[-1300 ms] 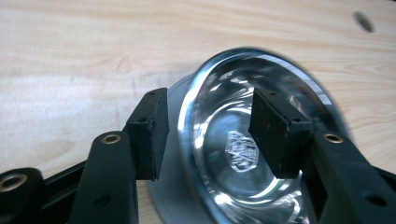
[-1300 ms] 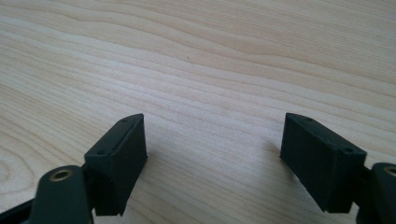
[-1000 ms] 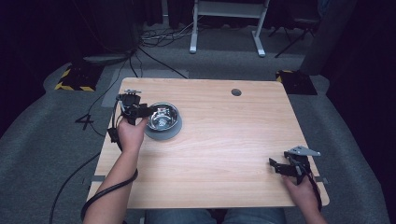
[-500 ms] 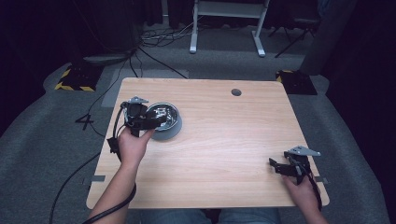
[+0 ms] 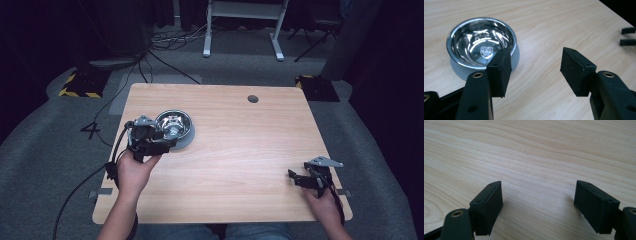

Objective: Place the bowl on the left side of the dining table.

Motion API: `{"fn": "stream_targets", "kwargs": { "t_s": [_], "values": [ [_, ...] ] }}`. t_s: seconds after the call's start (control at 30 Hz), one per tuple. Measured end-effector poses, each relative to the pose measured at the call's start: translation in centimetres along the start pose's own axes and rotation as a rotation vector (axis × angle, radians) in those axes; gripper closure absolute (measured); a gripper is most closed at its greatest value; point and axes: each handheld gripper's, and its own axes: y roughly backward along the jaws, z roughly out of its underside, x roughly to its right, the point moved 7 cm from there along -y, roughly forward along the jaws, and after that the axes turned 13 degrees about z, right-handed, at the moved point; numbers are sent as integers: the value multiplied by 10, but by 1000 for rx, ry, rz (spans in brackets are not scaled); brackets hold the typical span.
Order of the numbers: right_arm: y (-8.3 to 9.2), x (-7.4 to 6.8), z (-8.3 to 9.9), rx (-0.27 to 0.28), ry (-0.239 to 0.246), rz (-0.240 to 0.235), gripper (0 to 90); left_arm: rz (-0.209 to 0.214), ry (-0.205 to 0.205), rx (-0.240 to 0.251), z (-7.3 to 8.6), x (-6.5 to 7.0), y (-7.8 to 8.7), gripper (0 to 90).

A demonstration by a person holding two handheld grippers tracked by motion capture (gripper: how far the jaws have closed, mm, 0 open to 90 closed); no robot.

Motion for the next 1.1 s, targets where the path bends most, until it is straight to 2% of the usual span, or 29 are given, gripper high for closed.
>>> {"fn": "stream_targets", "kwargs": {
  "t_s": [0.1,0.13,0.17,0.3,0.4,0.43,0.53,0.6,0.67,0.83,0.9,0.97,1.1],
  "values": [
    [0,0,0,0,0,-1,231,7,-25,-5,9,8,4,413],
    [0,0,0,0,0,-1,231,12,-32,-18,15,15,7,410],
    [0,0,0,0,0,-1,231,12,-32,-18,15,15,7,406],
    [0,0,0,0,0,-1,231,50,-46,6,24,29,8,395],
    [0,0,0,0,1,0,231,54,-47,0,30,33,7,395],
    [0,0,0,0,1,0,231,47,-61,-18,32,33,8,395],
    [0,0,0,-1,1,-1,232,62,-50,-1,36,36,8,392],
    [0,0,0,0,2,0,231,71,-54,3,38,42,6,391],
    [0,0,0,0,2,0,232,53,-84,-25,43,49,2,391],
    [0,0,0,0,2,0,232,71,-94,-38,46,58,-4,392],
    [0,0,0,0,1,0,231,61,-126,-65,46,61,-9,391],
    [0,0,0,-2,0,1,231,56,-150,-71,46,64,-13,392],
    [0,0,0,0,1,-1,232,76,-165,-98,48,69,-24,391]
  ]
}}
